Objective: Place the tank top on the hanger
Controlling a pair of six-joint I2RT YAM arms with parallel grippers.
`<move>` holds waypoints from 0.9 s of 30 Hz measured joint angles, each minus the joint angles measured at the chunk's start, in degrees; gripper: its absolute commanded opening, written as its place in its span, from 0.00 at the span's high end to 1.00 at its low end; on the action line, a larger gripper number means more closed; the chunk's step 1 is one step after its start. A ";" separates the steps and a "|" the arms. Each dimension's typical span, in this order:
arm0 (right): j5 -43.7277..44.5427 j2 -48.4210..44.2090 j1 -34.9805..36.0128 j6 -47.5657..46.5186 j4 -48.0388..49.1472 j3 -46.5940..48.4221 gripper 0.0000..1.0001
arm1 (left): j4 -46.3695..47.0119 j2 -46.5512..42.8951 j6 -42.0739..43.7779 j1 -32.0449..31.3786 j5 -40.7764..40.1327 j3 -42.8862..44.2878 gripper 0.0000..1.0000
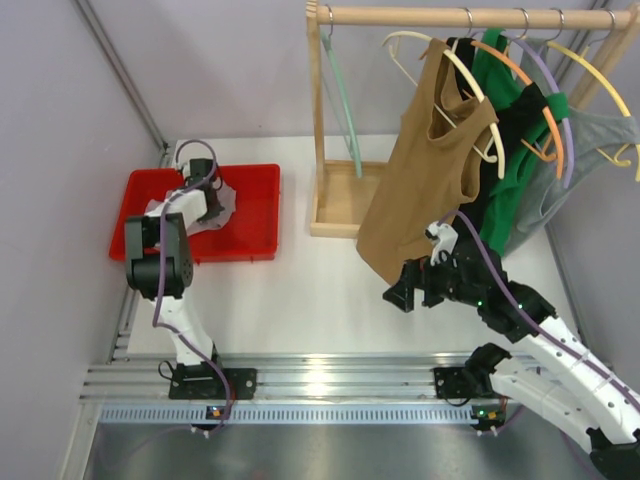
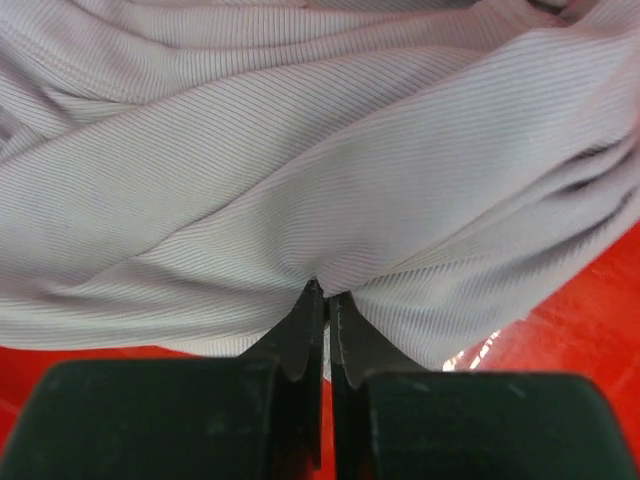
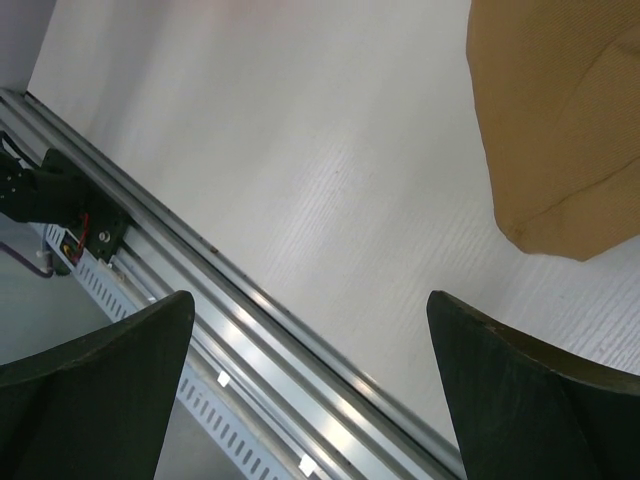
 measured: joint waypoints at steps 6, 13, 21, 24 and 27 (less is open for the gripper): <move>-0.15 -0.35 0.00 0.00 0.00 0.00 0.00 | -1.01 -8.39 1.09 -0.72 0.85 -2.08 1.00; -0.42 0.74 0.00 0.00 0.07 0.00 0.00 | -1.20 -29.94 2.47 -6.29 0.57 -4.31 1.00; -0.52 2.45 0.00 -0.24 0.09 0.09 0.00 | -4.15 -42.60 3.74 -14.71 -1.25 -3.21 1.00; -0.46 3.10 0.00 -0.48 0.11 0.13 0.00 | -6.71 -43.65 4.83 -18.78 -2.95 0.39 1.00; -0.24 3.76 0.00 -0.57 0.07 0.35 0.00 | -8.41 -44.39 6.45 -23.96 -4.48 5.46 1.00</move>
